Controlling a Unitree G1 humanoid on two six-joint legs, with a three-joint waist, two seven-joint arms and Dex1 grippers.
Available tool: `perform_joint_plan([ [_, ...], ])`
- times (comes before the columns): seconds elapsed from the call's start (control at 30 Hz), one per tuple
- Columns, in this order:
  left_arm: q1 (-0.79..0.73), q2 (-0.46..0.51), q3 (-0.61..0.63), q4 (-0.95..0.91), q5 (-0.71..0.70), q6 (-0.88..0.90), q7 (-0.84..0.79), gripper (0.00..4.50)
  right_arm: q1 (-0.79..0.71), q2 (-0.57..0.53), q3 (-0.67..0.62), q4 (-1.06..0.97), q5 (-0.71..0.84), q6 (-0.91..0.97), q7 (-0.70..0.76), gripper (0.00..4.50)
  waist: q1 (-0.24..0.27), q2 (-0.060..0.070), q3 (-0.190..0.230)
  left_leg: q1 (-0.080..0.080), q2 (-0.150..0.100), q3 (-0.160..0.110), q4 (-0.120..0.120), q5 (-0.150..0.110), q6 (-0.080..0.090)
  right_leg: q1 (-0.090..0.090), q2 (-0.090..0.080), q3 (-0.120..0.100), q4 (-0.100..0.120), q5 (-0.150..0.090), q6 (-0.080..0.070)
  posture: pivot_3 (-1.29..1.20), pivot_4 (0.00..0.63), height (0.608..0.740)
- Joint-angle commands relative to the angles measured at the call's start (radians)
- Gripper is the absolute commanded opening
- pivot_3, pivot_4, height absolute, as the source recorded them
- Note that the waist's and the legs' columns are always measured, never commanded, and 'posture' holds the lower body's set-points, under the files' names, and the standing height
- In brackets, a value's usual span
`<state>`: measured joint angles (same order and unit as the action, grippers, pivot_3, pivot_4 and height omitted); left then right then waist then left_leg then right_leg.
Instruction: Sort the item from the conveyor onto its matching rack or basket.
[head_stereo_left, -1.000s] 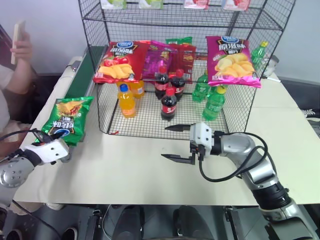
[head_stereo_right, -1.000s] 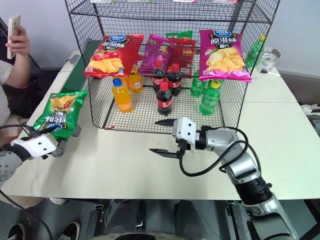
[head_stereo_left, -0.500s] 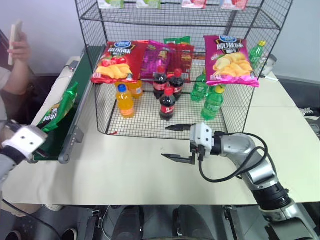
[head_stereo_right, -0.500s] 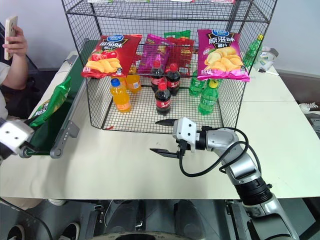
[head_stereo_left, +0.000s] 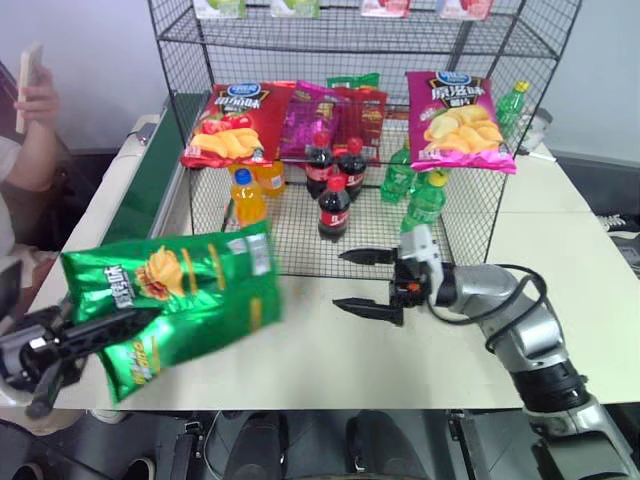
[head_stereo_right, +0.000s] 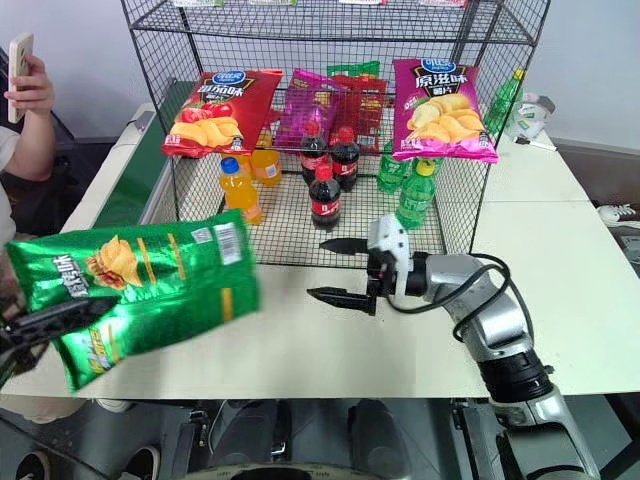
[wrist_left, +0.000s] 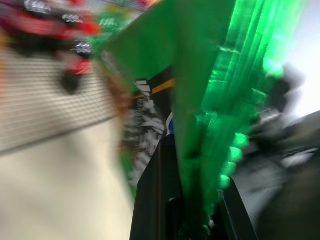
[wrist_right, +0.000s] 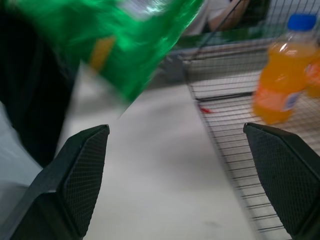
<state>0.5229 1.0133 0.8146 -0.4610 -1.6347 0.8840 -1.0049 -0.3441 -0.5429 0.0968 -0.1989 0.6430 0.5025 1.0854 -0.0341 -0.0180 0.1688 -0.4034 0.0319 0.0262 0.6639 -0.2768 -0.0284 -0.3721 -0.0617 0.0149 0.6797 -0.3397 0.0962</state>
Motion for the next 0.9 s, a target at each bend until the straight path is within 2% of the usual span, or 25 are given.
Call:
perform_joint_plan([
  [0.03,-0.078,-0.034,-0.098,-0.034,-0.133,0.019,0.085,0.07,0.007,-0.021,-0.095,-0.062,0.233,0.21,-0.008,4.5,-0.002,0.001,0.0,0.001,0.0,0.0,0.0,0.0,0.0,0.002,0.0,0.0,0.0,0.0,0.0,0.0,0.15,0.739],
  [0.17,-0.212,-0.045,-0.204,-0.028,-0.186,0.028,0.132,0.07,0.035,-0.04,-0.164,-0.049,0.45,0.399,0.006,4.5,0.001,0.0,0.0,0.002,0.0,0.0,0.0,0.0,0.0,0.003,0.0,0.0,0.0,-0.001,-0.002,0.0,0.15,0.739],
  [0.3,-0.321,-0.049,-0.3,0.007,-0.16,0.063,0.122,0.07,0.023,-0.04,-0.161,-0.069,0.53,0.489,0.008,4.5,-0.009,0.001,0.0,0.002,-0.001,0.001,-0.001,0.0,0.0,0.002,0.001,0.001,0.0,-0.001,-0.002,0.0,0.15,0.739],
  [0.37,-0.362,-0.047,-0.325,0.026,-0.159,0.078,0.118,0.07,0.01,-0.03,-0.157,-0.072,0.543,0.506,0.002,4.5,-0.01,0.002,0.0,0.002,0.0,0.001,-0.001,0.0,0.0,0.002,0.002,0.001,0.0,-0.001,-0.002,0.0,0.15,0.739],
  [0.57,-0.436,-0.046,-0.374,0.052,-0.194,0.135,0.104,0.07,-0.024,0.022,-0.116,-0.023,0.424,0.418,-0.007,4.5,-0.007,0.001,0.0,0.0,0.0,0.001,-0.001,0.0,0.0,-0.001,0.003,0.002,0.0,-0.001,-0.001,0.0,0.15,0.739],
  [0.63,-0.455,-0.048,-0.384,0.058,-0.208,0.148,0.101,0.07,-0.031,0.028,-0.116,-0.028,0.456,0.443,0.009,4.5,-0.007,0.001,0.0,0.0,-0.001,0.001,-0.001,0.0,0.0,-0.001,0.003,0.002,0.0,-0.001,-0.001,0.0,0.15,0.739],
  [0.77,-0.485,-0.056,-0.407,0.063,-0.242,0.161,0.121,0.07,-0.023,0.049,-0.062,-0.032,0.342,0.35,0.009,4.5,-0.005,0.001,0.0,-0.001,-0.001,0.001,-0.001,0.0,0.0,-0.002,0.003,0.002,0.0,-0.001,-0.001,0.0,0.15,0.739],
  [0.9,-0.503,-0.06,-0.415,0.057,-0.242,0.171,0.124,0.07,-0.062,0.078,-0.104,0.023,0.45,0.444,0.002,4.5,-0.007,0.002,0.001,-0.001,0.0,0.001,-0.001,0.0,0.0,-0.002,0.003,0.002,0.0,-0.001,-0.001,0.0,0.15,0.739],
])
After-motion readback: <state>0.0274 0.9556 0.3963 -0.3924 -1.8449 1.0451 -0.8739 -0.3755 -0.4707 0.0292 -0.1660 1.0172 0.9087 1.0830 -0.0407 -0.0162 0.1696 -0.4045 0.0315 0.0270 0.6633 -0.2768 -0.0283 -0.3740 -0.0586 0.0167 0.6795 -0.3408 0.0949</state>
